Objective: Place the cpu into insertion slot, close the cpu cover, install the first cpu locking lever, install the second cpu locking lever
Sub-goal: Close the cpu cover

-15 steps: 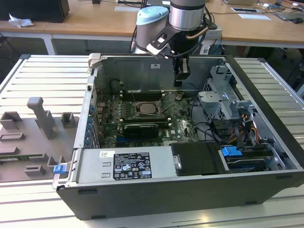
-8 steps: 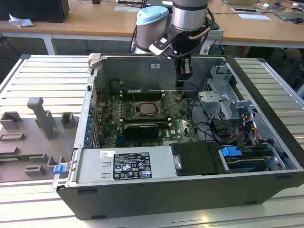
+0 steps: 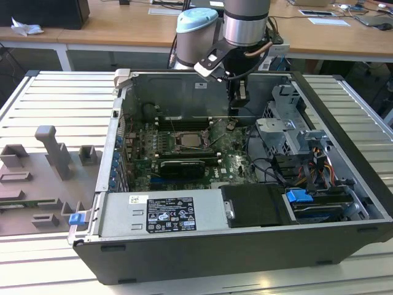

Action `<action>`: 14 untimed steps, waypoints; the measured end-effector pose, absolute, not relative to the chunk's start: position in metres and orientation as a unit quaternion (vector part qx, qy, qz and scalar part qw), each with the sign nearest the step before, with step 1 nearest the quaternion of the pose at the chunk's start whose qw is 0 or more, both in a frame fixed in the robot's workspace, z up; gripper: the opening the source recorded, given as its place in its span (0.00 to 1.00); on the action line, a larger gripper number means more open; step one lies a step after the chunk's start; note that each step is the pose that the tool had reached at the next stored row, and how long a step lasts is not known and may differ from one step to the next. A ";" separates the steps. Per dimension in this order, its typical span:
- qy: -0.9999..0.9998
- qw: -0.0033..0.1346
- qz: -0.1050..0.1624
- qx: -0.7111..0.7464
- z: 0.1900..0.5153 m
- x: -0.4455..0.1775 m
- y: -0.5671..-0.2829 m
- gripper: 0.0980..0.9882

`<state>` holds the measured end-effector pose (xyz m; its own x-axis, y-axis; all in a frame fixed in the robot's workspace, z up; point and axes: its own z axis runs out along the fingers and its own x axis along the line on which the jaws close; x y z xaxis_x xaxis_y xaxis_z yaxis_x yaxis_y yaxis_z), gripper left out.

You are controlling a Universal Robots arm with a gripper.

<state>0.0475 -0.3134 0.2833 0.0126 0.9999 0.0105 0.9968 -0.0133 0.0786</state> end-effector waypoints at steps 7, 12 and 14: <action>0.704 0.024 0.031 0.709 0.270 0.048 -0.313 0.01; 0.704 0.024 0.031 0.710 0.260 0.050 -0.315 0.01; 0.704 0.024 0.031 0.710 0.257 0.050 -0.316 0.01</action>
